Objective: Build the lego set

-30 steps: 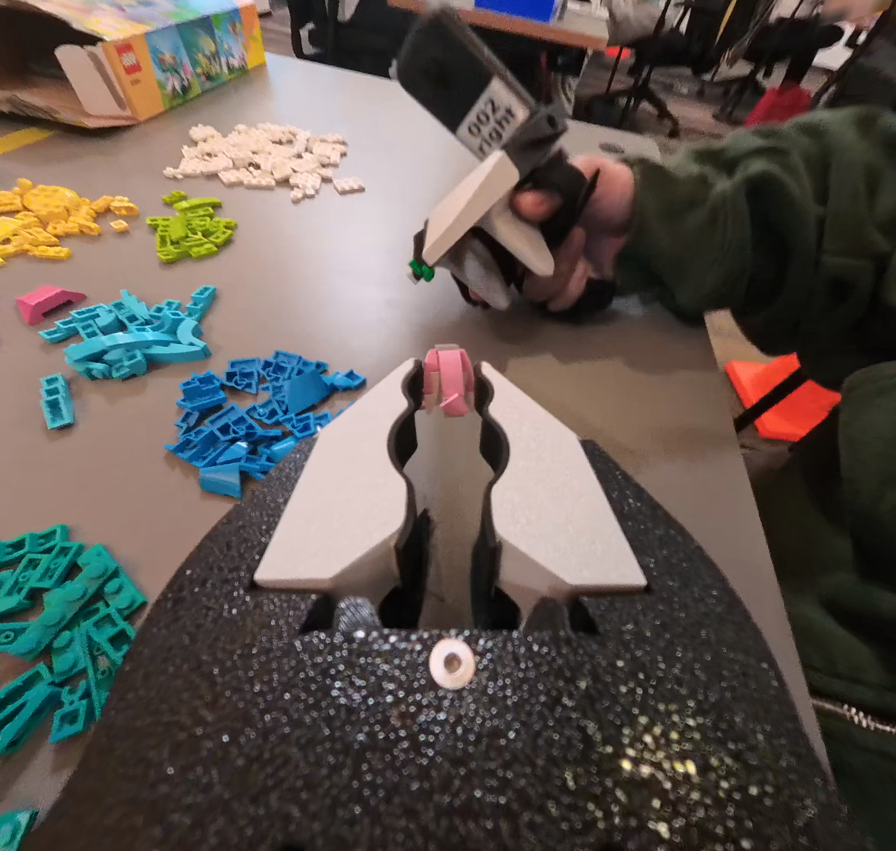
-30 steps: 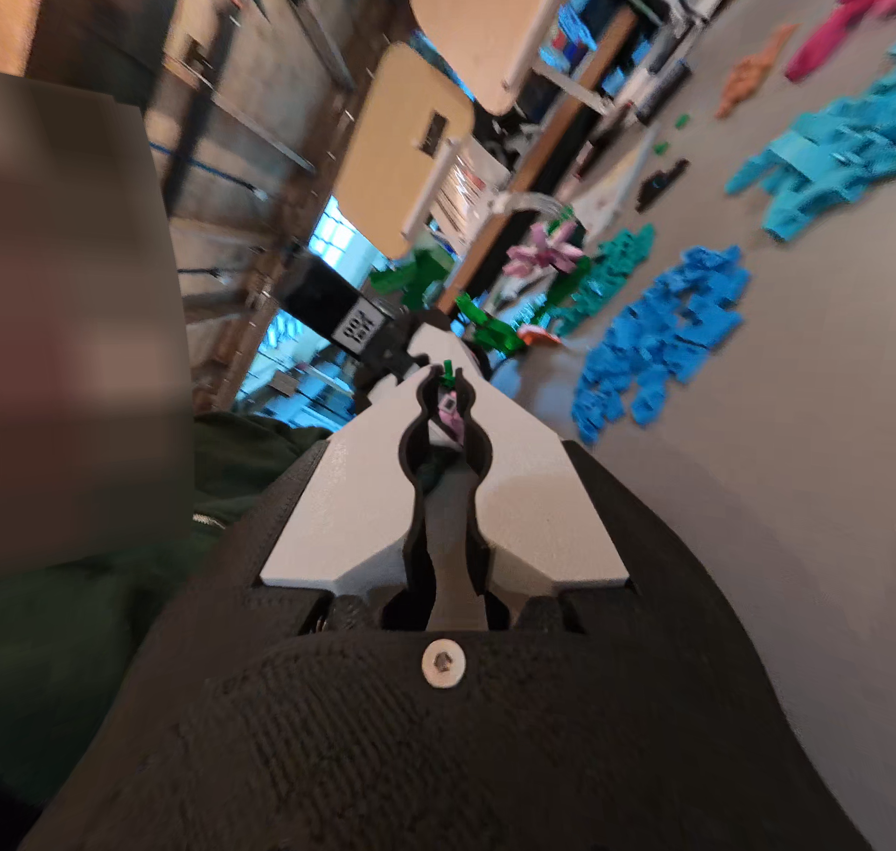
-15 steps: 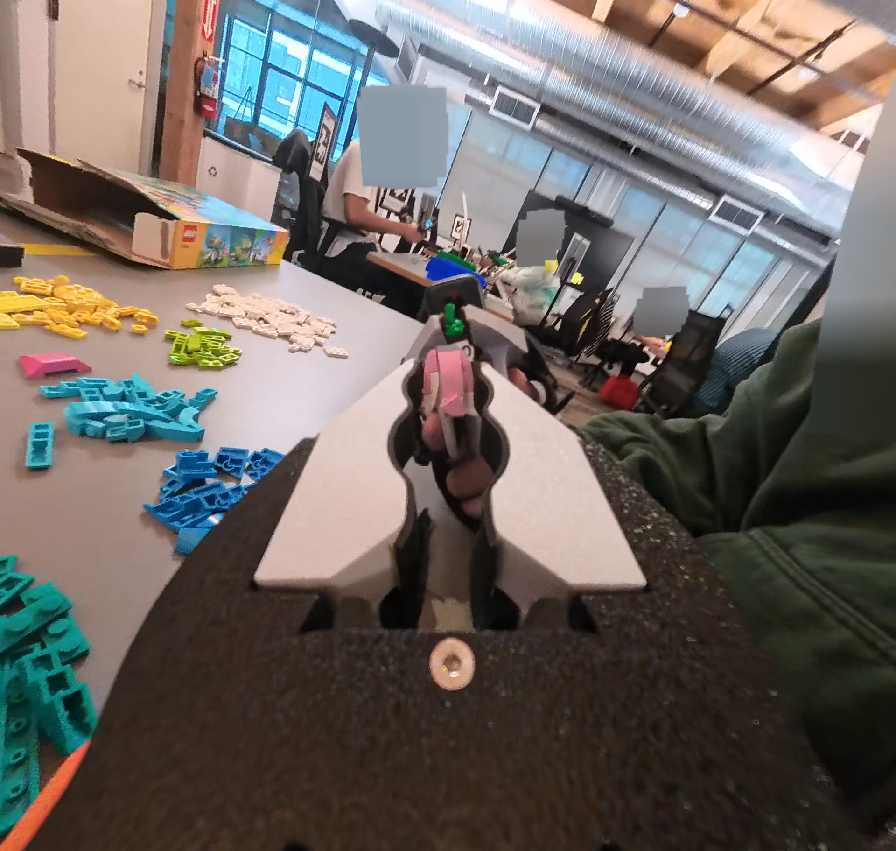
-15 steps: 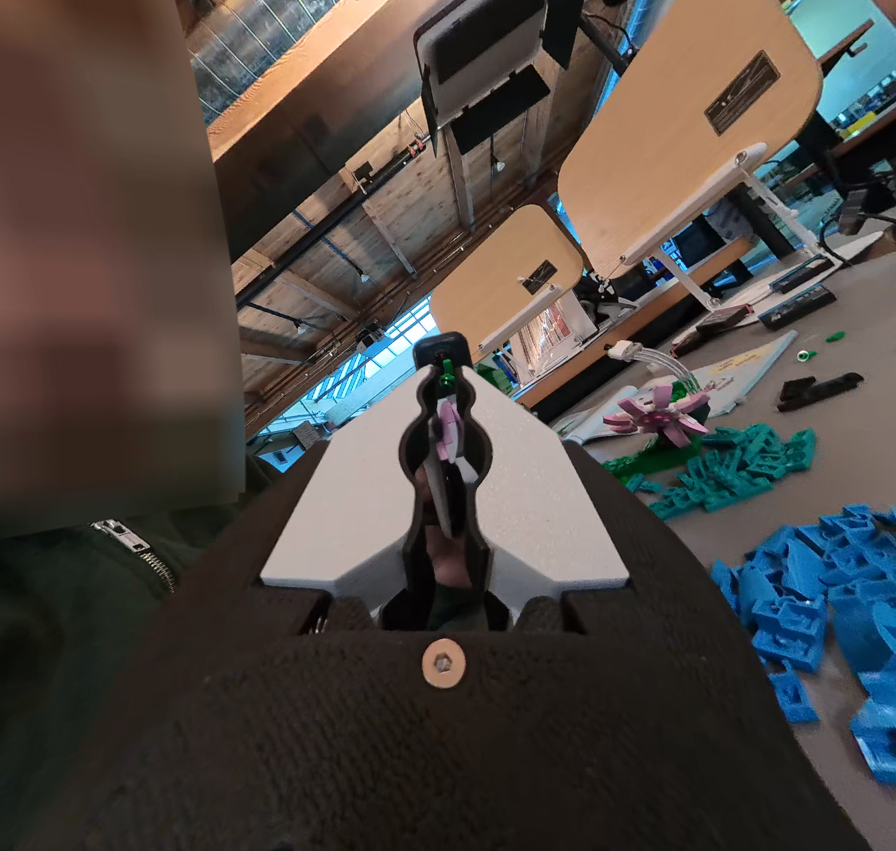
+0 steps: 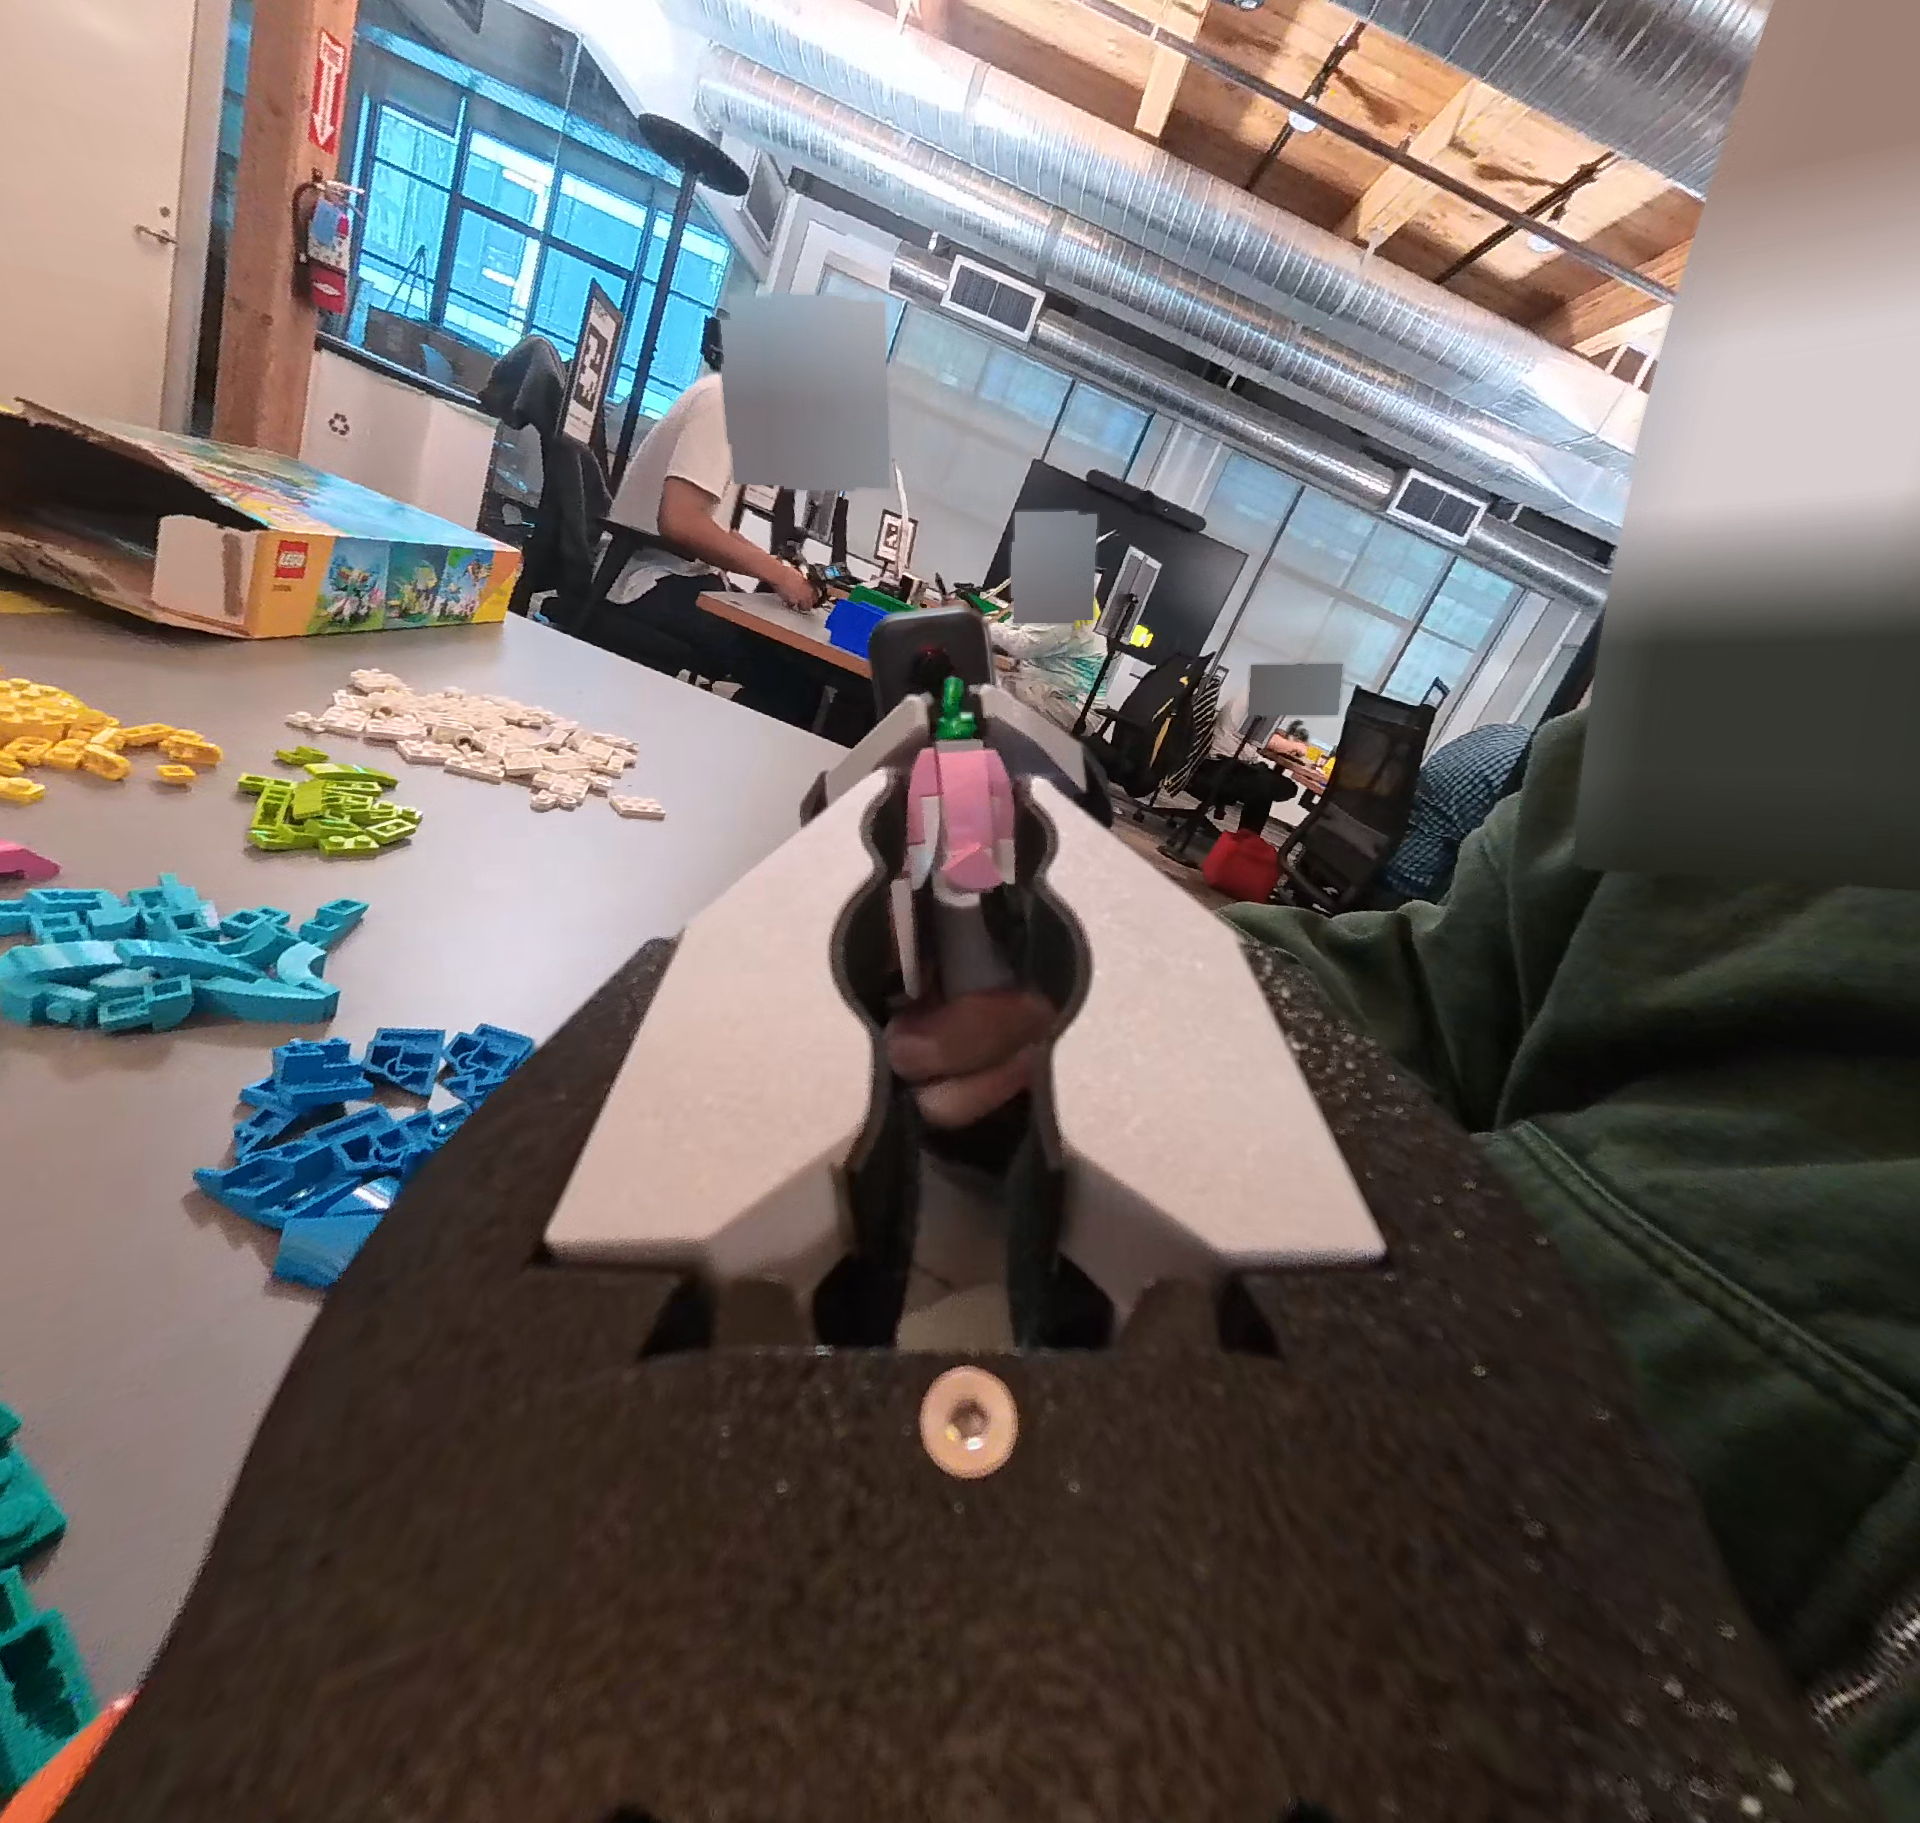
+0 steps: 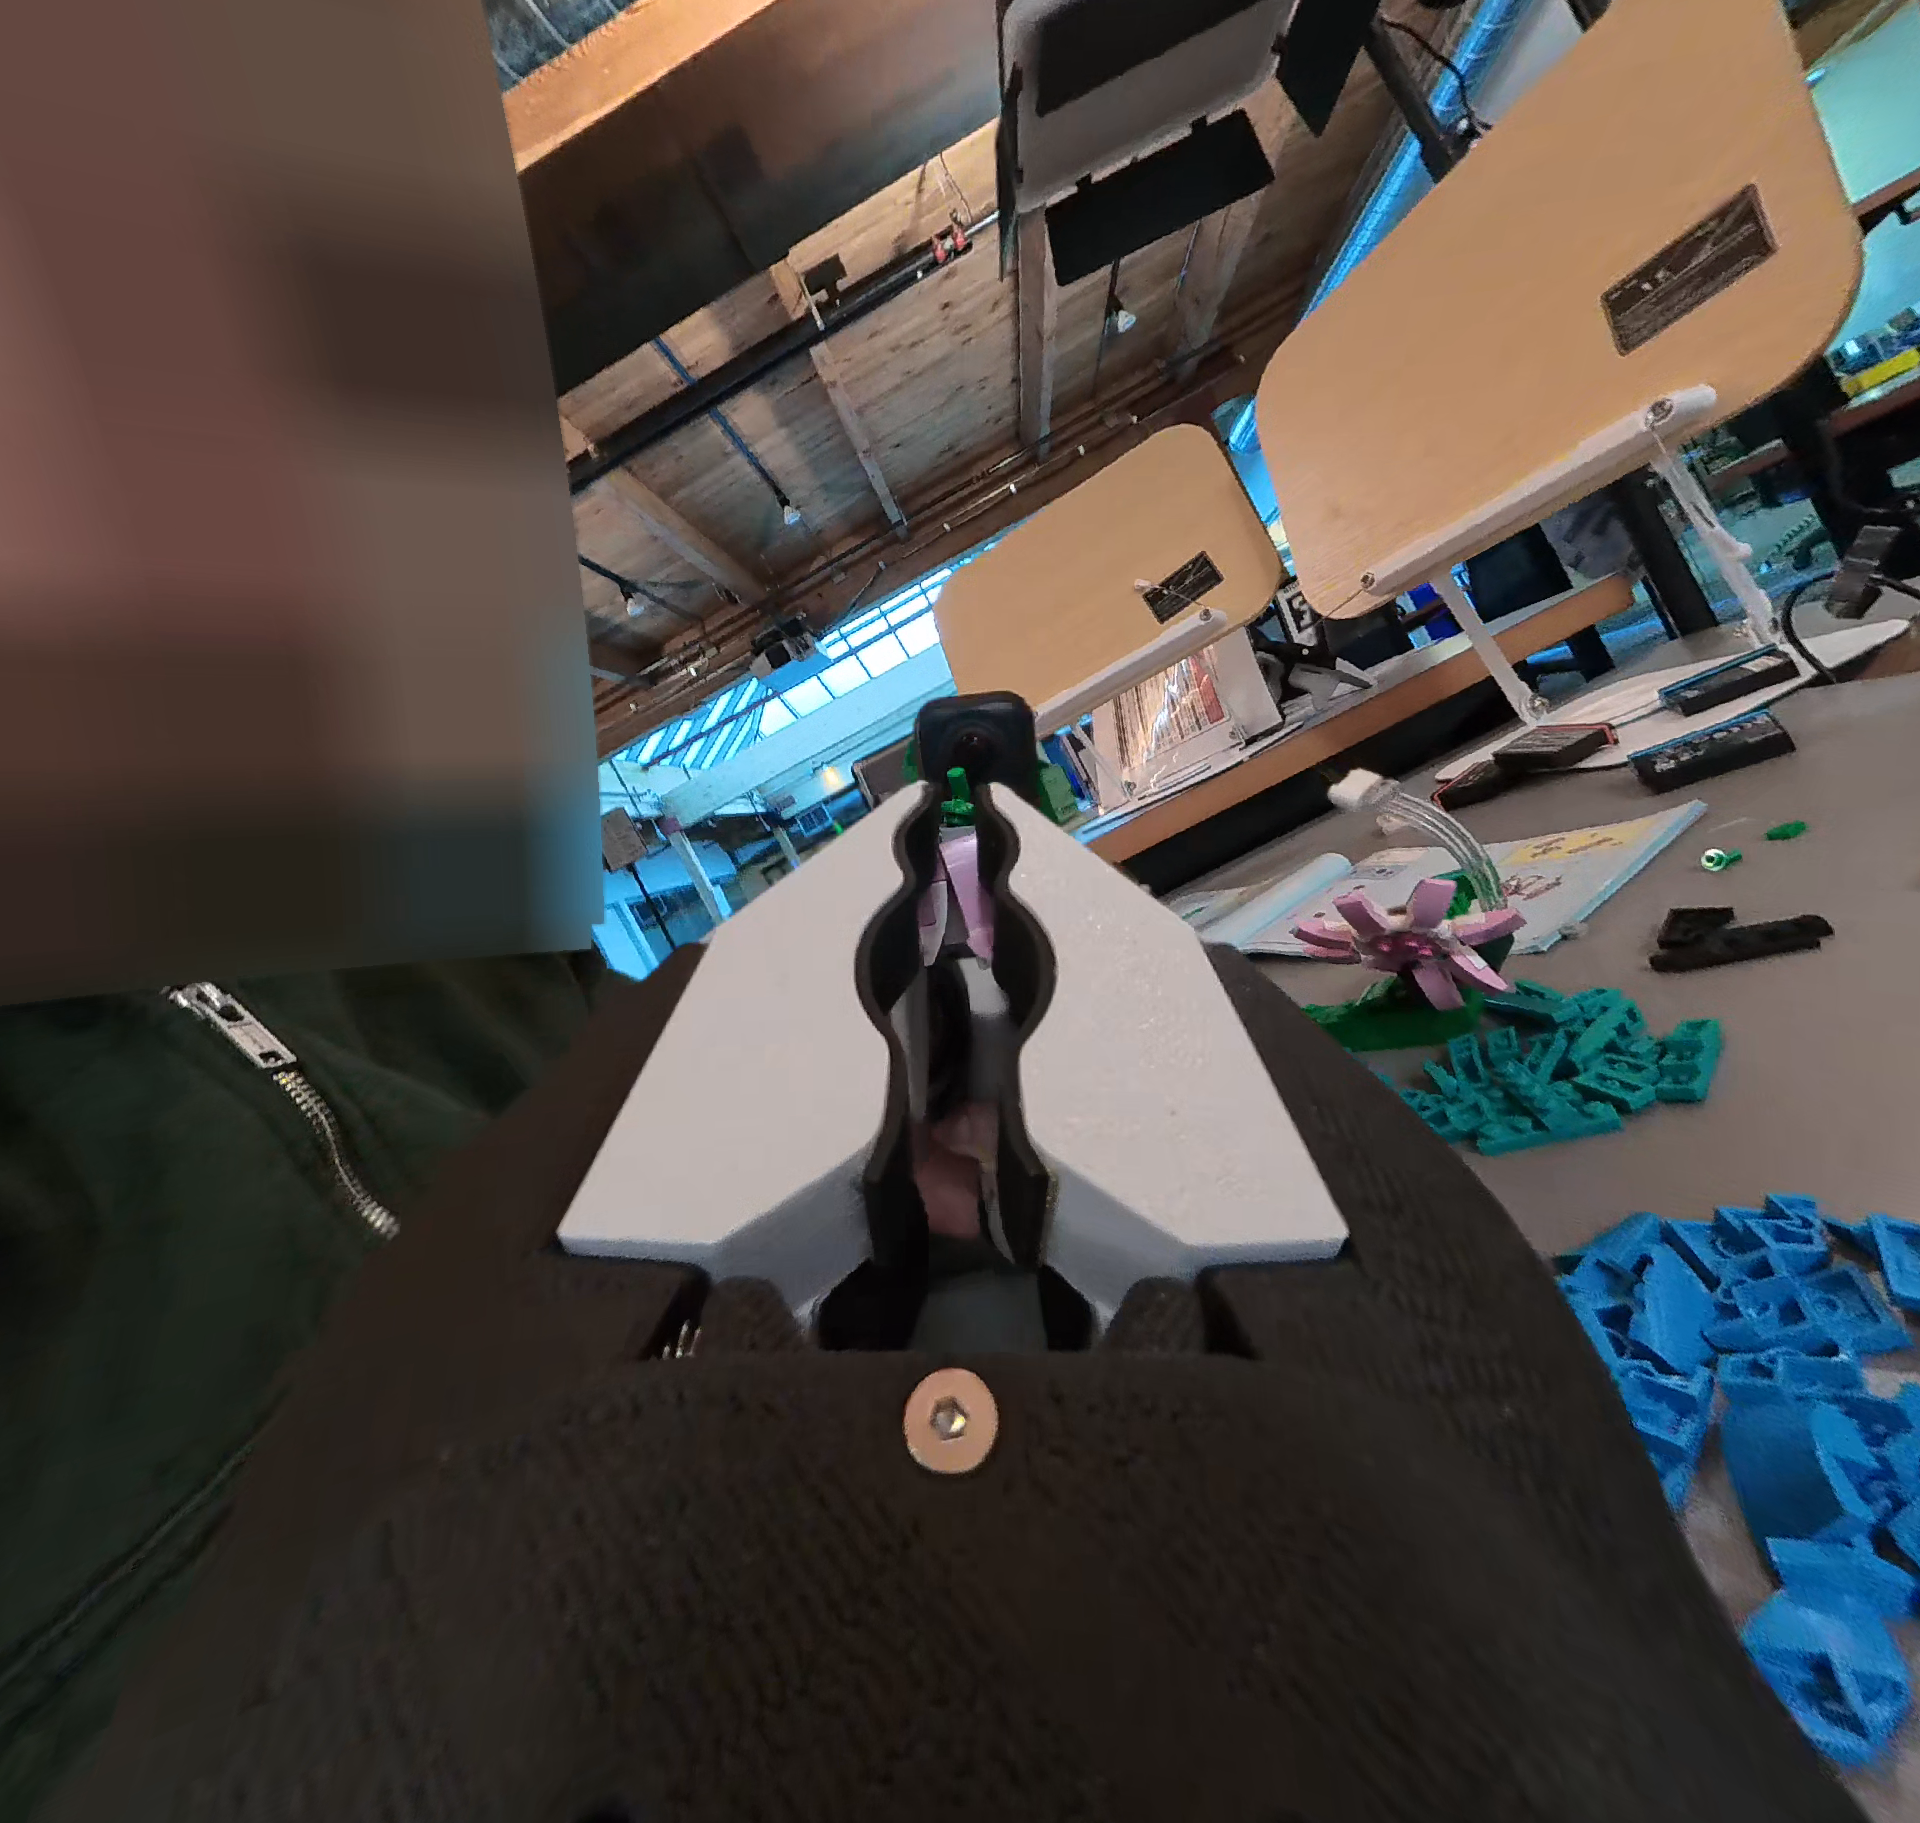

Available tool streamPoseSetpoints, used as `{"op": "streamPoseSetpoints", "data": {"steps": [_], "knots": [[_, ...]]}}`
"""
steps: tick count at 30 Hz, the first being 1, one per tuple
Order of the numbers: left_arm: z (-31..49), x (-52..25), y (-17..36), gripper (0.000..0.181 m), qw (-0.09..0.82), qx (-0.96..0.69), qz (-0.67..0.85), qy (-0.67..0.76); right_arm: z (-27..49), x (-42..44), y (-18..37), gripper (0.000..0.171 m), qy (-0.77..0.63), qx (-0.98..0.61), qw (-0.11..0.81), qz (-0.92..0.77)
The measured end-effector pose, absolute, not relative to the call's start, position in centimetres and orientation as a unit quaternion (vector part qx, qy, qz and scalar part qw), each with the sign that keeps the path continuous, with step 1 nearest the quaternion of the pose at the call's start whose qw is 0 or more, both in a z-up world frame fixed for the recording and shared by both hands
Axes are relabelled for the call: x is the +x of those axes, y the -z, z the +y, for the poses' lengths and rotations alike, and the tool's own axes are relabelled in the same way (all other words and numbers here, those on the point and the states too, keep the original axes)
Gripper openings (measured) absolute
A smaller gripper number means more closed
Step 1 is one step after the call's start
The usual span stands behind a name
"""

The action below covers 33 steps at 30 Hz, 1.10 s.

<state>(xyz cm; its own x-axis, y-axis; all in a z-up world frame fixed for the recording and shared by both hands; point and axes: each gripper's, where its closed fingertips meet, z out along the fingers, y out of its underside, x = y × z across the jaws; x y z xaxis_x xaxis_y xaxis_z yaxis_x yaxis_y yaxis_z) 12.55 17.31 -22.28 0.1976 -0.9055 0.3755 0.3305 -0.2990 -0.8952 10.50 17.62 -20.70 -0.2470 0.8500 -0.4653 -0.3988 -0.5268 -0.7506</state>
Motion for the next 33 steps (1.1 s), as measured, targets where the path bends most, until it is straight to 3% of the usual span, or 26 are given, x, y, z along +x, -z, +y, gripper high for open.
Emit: {"op": "streamPoseSetpoints", "data": {"steps": [13,33], "knots": [[15.6,13.2,21.5,0.018,0.525,-0.520,0.294,0.607,15.7,11.3,20.1,0.005,-0.697,-0.412,0.444,-0.383],[14.1,13.7,20.9,0.018,0.510,-0.482,0.323,0.635,14.3,11.9,19.4,0.005,-0.708,-0.368,0.426,-0.426]]}}
